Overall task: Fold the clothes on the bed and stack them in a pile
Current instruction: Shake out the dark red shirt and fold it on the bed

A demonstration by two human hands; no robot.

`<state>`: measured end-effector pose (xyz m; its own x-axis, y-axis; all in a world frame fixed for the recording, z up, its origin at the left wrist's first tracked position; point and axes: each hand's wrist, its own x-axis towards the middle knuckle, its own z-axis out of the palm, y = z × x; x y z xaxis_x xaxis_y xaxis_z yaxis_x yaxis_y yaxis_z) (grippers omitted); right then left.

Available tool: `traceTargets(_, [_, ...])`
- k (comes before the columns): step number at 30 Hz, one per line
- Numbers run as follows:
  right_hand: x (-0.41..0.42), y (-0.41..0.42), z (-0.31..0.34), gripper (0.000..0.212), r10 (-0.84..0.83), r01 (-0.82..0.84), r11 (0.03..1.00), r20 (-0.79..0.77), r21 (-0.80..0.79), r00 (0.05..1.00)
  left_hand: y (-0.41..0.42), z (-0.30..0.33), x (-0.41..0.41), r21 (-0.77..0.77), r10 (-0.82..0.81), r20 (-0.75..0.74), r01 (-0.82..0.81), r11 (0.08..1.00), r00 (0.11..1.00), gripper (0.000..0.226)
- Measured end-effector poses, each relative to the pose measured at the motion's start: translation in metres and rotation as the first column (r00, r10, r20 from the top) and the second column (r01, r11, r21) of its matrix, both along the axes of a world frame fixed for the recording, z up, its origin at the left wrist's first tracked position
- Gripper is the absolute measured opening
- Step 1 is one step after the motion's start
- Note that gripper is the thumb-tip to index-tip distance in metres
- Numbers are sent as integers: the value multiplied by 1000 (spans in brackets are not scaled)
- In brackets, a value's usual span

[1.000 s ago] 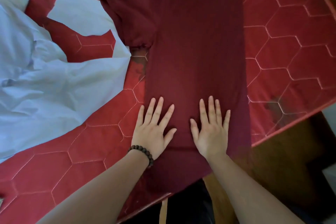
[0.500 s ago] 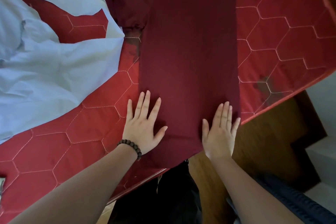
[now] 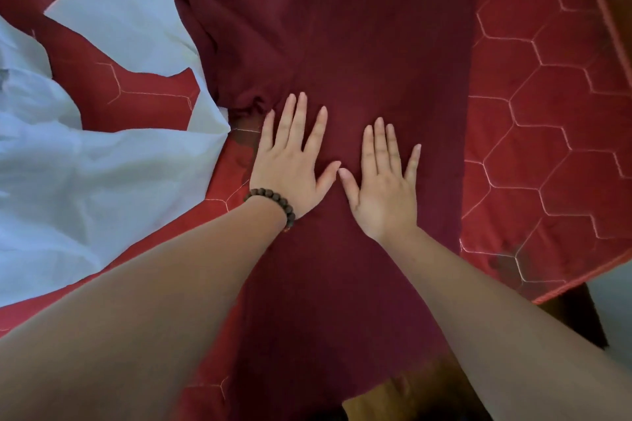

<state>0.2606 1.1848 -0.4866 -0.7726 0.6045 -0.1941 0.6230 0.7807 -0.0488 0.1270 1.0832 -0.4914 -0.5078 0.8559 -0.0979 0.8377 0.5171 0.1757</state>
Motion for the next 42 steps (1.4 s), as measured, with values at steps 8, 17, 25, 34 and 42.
traceTargets(8, [-91, 75, 3, 72, 77, -78, 997, 9, 26, 997, 2, -4, -2, 13, 26, 55, -27, 1000, 998, 79])
traceTargets(17, [-261, 89, 27, 76, 442, -462, 878, -157, -124, 883, 4, -3, -5, 1, 39, 114, -40, 999, 993, 84])
traceTargets(25, [-313, 59, 29, 69, 520, -536, 821, -133, -195, 844, 3, -3, -5, -27, 42, 142, -39, 999, 989, 84])
traceTargets(34, [-243, 104, 76, 25, 396, -541, 751, -398, -378, 828, 3, -1, -5, -16, 45, 138, -43, 999, 989, 84])
traceTargets(42, [-125, 166, 74, 31, 381, -408, 879, -151, -246, 912, 2, -3, 0, 9, 65, 43, -66, 998, 997, 73])
